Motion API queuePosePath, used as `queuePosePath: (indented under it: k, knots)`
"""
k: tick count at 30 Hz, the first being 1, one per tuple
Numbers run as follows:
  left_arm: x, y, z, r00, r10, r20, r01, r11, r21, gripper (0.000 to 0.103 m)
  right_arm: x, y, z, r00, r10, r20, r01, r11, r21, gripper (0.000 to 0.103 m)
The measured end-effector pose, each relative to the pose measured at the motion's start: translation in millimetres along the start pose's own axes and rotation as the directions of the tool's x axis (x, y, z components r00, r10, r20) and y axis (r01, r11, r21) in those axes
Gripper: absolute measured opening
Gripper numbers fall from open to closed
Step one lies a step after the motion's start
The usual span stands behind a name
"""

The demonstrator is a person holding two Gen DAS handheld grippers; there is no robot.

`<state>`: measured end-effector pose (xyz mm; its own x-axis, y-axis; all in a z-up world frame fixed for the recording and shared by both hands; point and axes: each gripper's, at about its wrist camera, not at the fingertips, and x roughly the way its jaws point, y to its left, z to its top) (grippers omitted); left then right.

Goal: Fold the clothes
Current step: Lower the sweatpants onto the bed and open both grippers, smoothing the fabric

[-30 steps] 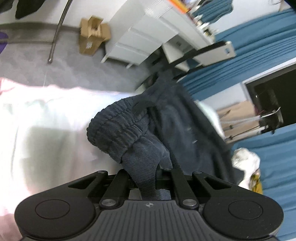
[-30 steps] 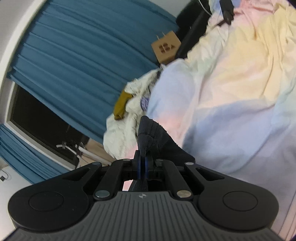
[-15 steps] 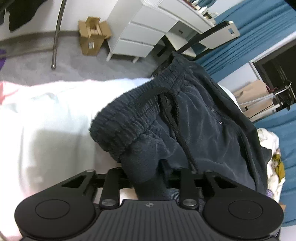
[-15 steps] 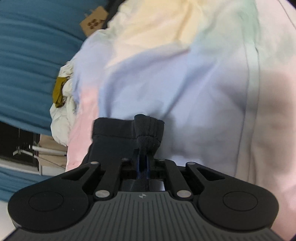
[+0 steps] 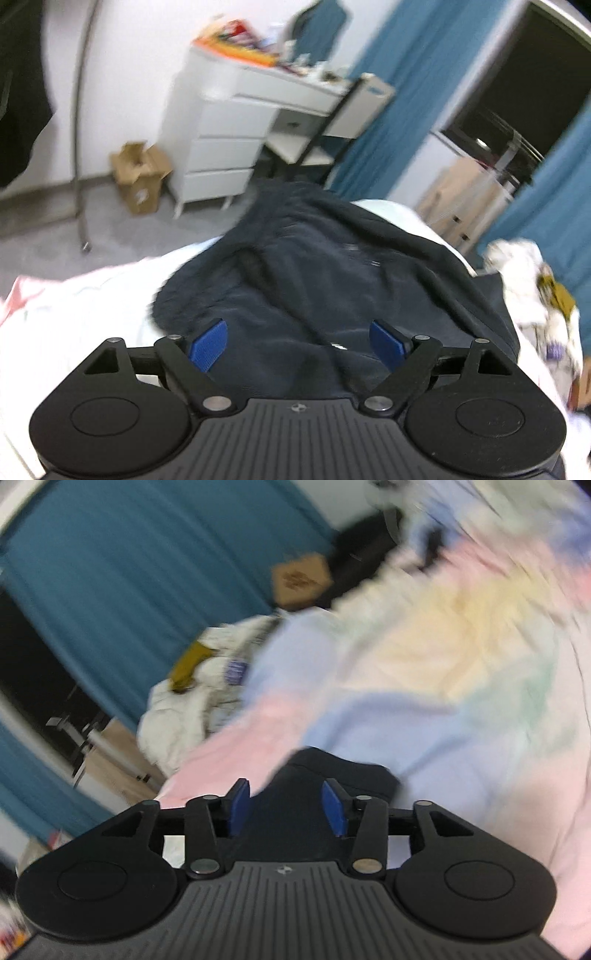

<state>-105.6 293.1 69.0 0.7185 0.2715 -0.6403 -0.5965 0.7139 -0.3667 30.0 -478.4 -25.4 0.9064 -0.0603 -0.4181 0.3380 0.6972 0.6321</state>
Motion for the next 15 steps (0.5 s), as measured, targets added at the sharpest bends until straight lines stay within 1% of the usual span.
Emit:
queuePosePath:
  k: [3,6,11,15]
  knots:
    - [5,-32,-5,1.000,-0.014,0.025,0.011,0.995,0.098,0.086,-6,28,-10,0.996,0.085,-0.025,-0.088,0.989,-0.116,0.048]
    - [8,-59,-12,0.998,-0.051,0.036,0.045,0.986,0.162,0.086,-8,49,-25,0.985,0.146,-0.088,-0.160,0.968,-0.193,0.047]
    - [23,-103,-28,0.994,-0.097,0.042,0.084,0.964,0.251,0.086,-5,78,-48,0.963,0.198,-0.183,-0.245,0.926,-0.287,0.047]
    - [39,-141,-43,0.993,-0.118,0.004,0.111,0.941,0.320,0.086,-2,92,-61,0.946,0.220,-0.239,-0.292,0.898,-0.329,0.047]
